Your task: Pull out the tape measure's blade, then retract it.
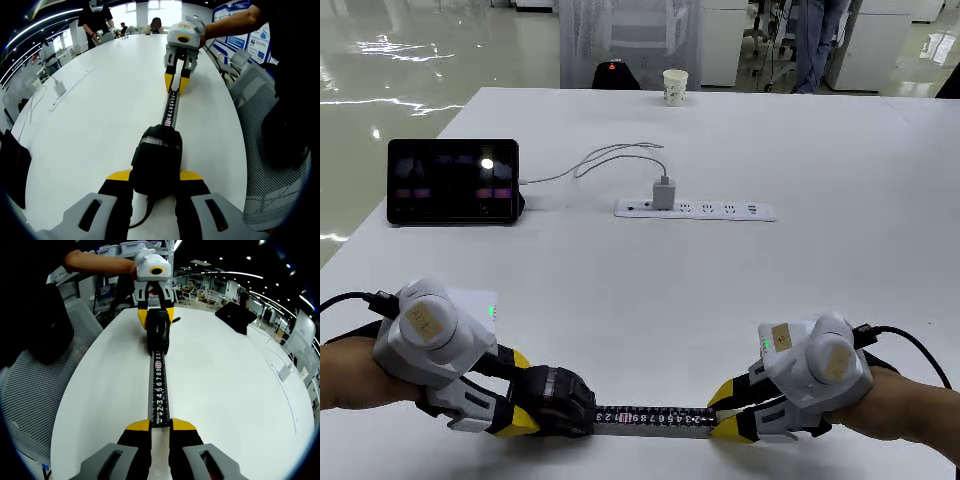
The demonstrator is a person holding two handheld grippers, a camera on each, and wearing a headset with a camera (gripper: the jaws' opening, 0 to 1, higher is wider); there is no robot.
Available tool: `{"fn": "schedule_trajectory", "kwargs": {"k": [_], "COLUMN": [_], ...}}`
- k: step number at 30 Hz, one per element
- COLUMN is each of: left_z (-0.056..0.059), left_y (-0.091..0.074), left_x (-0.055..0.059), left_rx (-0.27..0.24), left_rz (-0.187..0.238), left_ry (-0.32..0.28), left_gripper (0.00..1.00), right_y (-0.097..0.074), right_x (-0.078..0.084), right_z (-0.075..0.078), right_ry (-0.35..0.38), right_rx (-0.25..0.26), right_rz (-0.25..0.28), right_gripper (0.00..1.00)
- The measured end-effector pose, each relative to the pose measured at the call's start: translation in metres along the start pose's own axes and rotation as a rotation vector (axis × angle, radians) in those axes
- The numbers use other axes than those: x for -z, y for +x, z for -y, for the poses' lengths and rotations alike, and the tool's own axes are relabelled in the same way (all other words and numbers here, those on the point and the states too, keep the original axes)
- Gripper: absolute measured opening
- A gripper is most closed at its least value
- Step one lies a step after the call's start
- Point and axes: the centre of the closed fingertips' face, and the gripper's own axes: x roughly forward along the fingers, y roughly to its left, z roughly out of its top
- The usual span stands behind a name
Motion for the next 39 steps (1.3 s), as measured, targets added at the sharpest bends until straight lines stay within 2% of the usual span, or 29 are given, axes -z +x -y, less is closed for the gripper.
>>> {"fn": "schedule_trajectory", "kwargs": {"k": [39], "left_z": [0.000], "left_y": [0.000], "left_x": [0.000], "left_rx": [0.004], "left_rz": [0.001], "left_ry": [-0.004], "left_gripper": [0.26], "right_y": [-0.028], "right_x": [0.028], "right_z": [0.002], "right_ry": [0.010], "right_rx": [0.016], "right_rz": [-0.039], "right_gripper": [0.08]}}
